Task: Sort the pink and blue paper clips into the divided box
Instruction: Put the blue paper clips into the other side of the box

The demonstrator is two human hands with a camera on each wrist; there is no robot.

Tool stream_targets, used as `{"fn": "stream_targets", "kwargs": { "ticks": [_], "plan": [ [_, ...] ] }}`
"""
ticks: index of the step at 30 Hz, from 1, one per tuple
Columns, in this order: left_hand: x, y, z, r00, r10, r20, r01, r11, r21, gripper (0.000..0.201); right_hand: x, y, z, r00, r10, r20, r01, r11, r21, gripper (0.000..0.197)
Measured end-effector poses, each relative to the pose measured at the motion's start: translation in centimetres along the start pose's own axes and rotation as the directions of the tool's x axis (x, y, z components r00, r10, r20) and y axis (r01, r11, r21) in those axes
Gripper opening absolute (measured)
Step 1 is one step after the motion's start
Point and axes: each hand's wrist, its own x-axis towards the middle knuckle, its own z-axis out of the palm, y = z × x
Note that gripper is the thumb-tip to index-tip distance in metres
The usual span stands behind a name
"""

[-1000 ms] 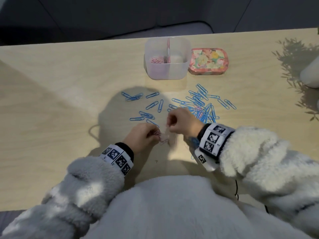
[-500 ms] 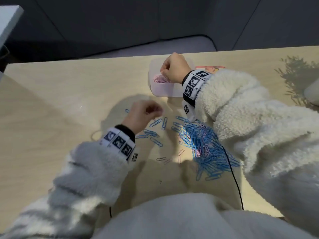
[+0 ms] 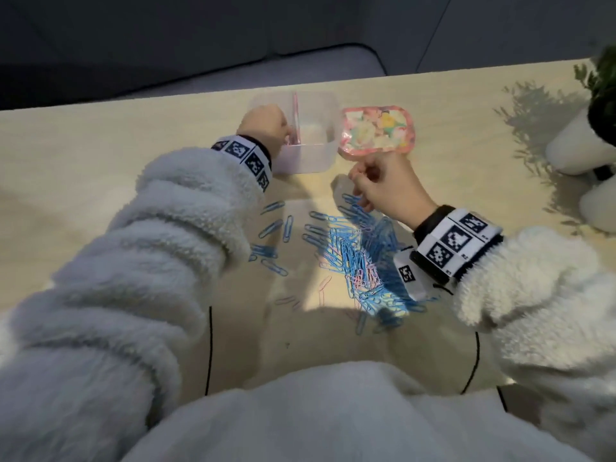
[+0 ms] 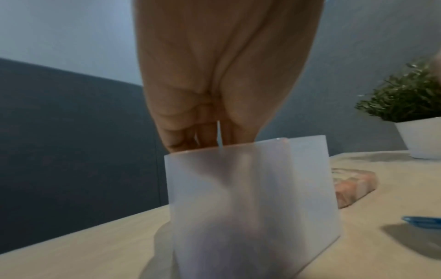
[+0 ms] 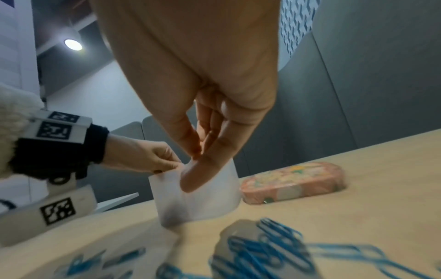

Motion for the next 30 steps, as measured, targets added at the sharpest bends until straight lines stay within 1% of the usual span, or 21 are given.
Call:
{"fn": "stream_targets", "kwargs": {
  "ticks": [2, 4, 5, 6, 7, 8, 9, 11, 12, 14, 15, 17, 20, 22, 25, 27, 29, 30],
  "plan": [
    [-0.9, 0.4, -0.1, 0.995, 0.098, 0.010, -0.098, 0.985, 0.144, 0.030, -1.6, 1.6, 0.0, 1.000, 0.020, 0.020, -0.018, 0.991, -0.132, 0.015],
    [-2.2, 0.5, -0.3, 0.972, 0.212, -0.097, -0.186, 0.957, 0.222, 0.035, -3.2, 2.9, 0.5, 0.995, 0.044, 0.094, -0.017, 0.960, -0.279, 0.012],
    [-2.9, 0.2, -0.2, 0.953, 0.241, -0.182, -0.201, 0.956, 0.211, 0.039, -4.1, 3.3, 0.8, 0.990, 0.056, 0.127, -0.010, 0.942, -0.335, 0.009],
    [-3.9, 0.0, 0.0, 0.931, 0.242, -0.271, -0.204, 0.965, 0.162, 0.042, -4.9, 3.6, 1.3, 0.986, 0.069, 0.150, -0.008, 0.926, -0.378, 0.006],
    [-5.0, -0.3, 0.7, 0.911, 0.250, -0.329, -0.228, 0.968, 0.103, 0.041, -5.8, 3.9, 1.7, 0.984, 0.078, 0.162, -0.004, 0.912, -0.410, 0.006],
    [-6.3, -0.3, 1.4, 0.905, 0.268, -0.331, -0.268, 0.962, 0.046, 0.036, -6.6, 4.3, 2.2, 0.983, 0.082, 0.166, -0.001, 0.899, -0.439, 0.013],
    [-7.5, -0.4, 2.4, 0.910, 0.307, -0.278, -0.318, 0.948, 0.006, 0.031, -7.3, 4.6, 2.6, 0.982, 0.085, 0.168, 0.002, 0.887, -0.462, 0.024],
    [-10.3, -0.1, 4.7, 0.909, 0.405, -0.101, -0.412, 0.909, -0.063, 0.025, -8.2, 5.2, 3.4, 0.982, 0.098, 0.162, -0.012, 0.887, -0.462, 0.041],
    [-11.4, 0.2, 5.8, 0.897, 0.442, -0.004, -0.440, 0.893, -0.095, 0.022, -8.3, 5.4, 3.7, 0.981, 0.105, 0.164, -0.022, 0.898, -0.440, 0.043],
    [-12.7, 0.7, 8.0, 0.863, 0.490, 0.123, -0.479, 0.871, -0.112, 0.018, -8.3, 5.7, 4.0, 0.980, 0.120, 0.156, -0.051, 0.921, -0.387, 0.031],
    [-13.2, 0.9, 8.8, 0.858, 0.483, 0.174, -0.473, 0.876, -0.096, 0.018, -8.3, 5.8, 3.9, 0.981, 0.130, 0.141, -0.070, 0.927, -0.369, 0.024],
    [-13.9, 1.2, 10.0, 0.860, 0.471, 0.197, -0.467, 0.882, -0.067, 0.020, -8.1, 5.9, 3.1, 0.984, 0.157, 0.087, -0.115, 0.924, -0.364, 0.015],
    [-14.2, 0.9, 10.6, 0.873, 0.460, 0.160, -0.456, 0.888, -0.066, 0.015, -8.0, 6.3, 1.4, 0.979, 0.206, 0.002, -0.189, 0.901, -0.391, 0.015],
    [-14.1, 0.6, 10.6, 0.875, 0.459, 0.156, -0.457, 0.888, -0.048, 0.012, -7.8, 6.6, 0.8, 0.980, 0.192, -0.046, -0.193, 0.880, -0.434, 0.016],
    [-14.1, -0.2, 10.3, 0.889, 0.441, 0.122, -0.434, 0.898, -0.076, 0.012, -7.9, 6.2, 1.2, 0.996, 0.035, -0.081, -0.074, 0.829, -0.555, 0.022],
    [-14.0, -1.1, 9.8, 0.918, 0.390, 0.071, -0.379, 0.916, -0.135, 0.009, -8.3, 5.5, 2.1, 0.998, -0.047, -0.030, 0.022, 0.820, -0.572, 0.018],
    [-13.6, -2.2, 9.3, 0.946, 0.323, 0.017, -0.317, 0.936, -0.155, 0.008, -8.8, 5.0, 3.4, 0.997, -0.055, 0.057, 0.078, 0.816, -0.572, 0.010],
    [-13.5, -2.7, 9.0, 0.955, 0.297, -0.003, -0.294, 0.946, -0.140, 0.008, -9.1, 4.8, 3.9, 0.994, -0.031, 0.102, 0.085, 0.809, -0.582, 0.012]
  ]
}}
